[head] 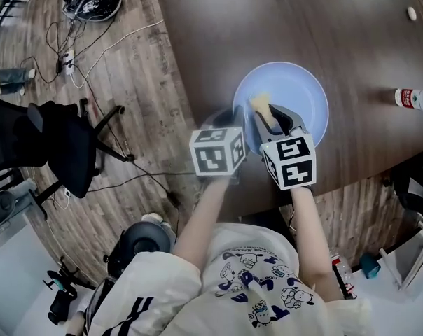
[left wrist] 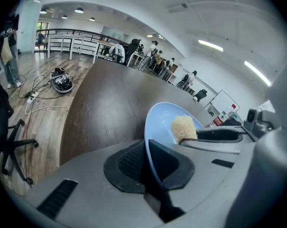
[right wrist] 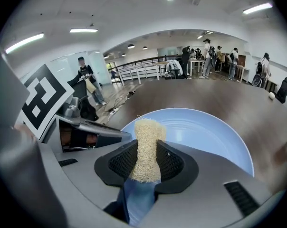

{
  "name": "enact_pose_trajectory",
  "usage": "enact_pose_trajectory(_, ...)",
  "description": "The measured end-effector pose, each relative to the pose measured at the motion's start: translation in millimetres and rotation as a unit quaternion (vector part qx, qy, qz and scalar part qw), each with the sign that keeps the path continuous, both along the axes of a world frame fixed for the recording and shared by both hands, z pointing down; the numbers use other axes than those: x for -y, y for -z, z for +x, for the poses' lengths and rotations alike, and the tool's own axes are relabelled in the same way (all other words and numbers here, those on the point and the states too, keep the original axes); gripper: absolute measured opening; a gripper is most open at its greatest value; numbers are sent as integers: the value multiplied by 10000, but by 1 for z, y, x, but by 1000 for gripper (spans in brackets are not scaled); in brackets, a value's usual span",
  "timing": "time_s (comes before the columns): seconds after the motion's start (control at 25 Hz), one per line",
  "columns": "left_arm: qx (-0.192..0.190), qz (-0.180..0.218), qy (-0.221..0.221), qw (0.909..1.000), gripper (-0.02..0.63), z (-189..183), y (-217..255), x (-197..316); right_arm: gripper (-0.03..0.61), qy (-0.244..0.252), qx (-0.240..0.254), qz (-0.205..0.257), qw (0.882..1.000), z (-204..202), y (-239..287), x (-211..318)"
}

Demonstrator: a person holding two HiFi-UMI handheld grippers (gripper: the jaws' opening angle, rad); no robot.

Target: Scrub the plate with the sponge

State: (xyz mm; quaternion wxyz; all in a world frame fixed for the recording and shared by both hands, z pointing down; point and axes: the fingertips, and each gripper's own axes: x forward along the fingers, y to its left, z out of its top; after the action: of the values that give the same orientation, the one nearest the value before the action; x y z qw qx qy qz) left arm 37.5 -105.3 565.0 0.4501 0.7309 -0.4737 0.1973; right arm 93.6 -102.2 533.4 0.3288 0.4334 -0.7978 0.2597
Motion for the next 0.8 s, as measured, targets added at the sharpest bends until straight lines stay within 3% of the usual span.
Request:
enact_pose_trajectory(0.36, 38, -88, -54, 9999, 32, 1, -1, 0, 120, 469, -4, -545, 9974, -11, -17, 2)
enact_pose_trajectory(0.8, 195, -209, -112, 9995, 32, 0, -1, 0, 120, 1151, -617, -666, 9892, -24, -24, 9)
